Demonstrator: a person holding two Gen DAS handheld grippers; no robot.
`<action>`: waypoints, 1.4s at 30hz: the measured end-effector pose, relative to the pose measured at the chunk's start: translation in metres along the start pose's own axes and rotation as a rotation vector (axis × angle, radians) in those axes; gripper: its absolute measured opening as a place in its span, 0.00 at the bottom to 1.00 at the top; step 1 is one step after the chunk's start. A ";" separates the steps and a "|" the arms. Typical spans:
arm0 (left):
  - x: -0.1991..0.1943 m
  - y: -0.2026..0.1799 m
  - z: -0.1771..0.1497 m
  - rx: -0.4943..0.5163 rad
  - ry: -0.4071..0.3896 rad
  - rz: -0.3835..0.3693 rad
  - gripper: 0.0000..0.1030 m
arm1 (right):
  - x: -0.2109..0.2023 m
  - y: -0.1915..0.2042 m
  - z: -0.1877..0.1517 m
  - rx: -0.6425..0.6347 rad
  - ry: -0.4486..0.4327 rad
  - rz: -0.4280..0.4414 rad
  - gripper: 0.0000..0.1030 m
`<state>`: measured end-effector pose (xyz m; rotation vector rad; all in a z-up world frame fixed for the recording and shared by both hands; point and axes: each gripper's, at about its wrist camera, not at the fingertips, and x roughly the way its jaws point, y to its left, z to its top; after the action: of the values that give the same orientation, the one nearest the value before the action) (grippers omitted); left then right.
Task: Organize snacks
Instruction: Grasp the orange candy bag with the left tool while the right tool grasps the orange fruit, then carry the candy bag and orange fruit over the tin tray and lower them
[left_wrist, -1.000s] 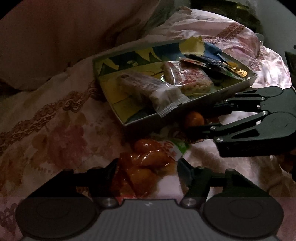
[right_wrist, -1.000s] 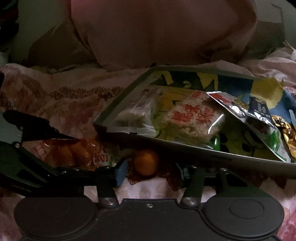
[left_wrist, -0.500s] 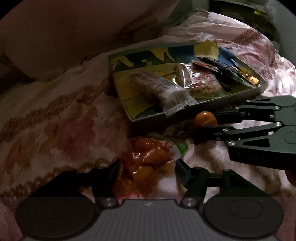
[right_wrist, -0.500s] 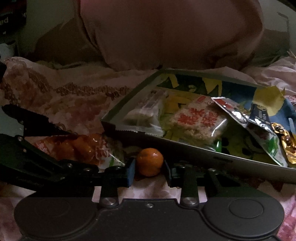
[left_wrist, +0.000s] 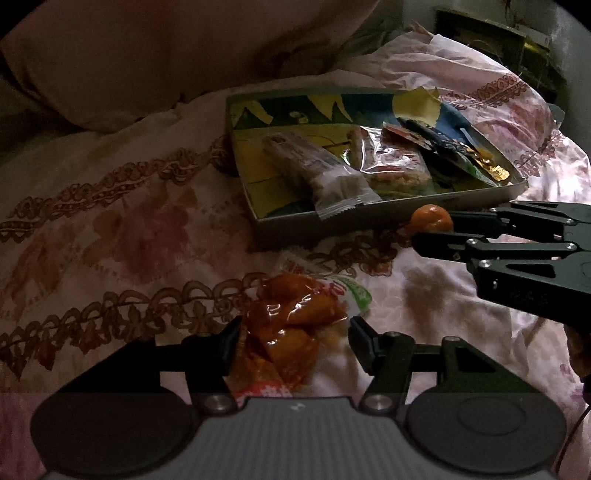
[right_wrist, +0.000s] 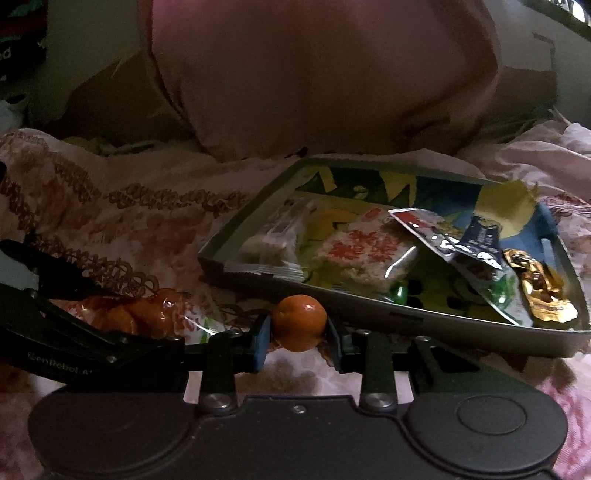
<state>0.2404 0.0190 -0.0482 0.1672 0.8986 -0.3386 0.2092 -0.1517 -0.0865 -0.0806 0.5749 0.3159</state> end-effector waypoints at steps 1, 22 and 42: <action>-0.003 0.000 0.000 -0.009 -0.003 -0.003 0.62 | -0.003 0.000 0.000 0.002 -0.002 -0.004 0.34; -0.033 -0.002 0.049 -0.232 -0.160 -0.022 0.63 | -0.035 -0.033 0.015 0.099 -0.124 -0.085 0.34; 0.058 -0.065 0.132 -0.190 -0.207 -0.016 0.63 | -0.004 -0.085 0.012 0.223 -0.105 -0.165 0.34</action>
<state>0.3476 -0.0919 -0.0129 -0.0498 0.7228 -0.2784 0.2392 -0.2310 -0.0757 0.1025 0.4926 0.0935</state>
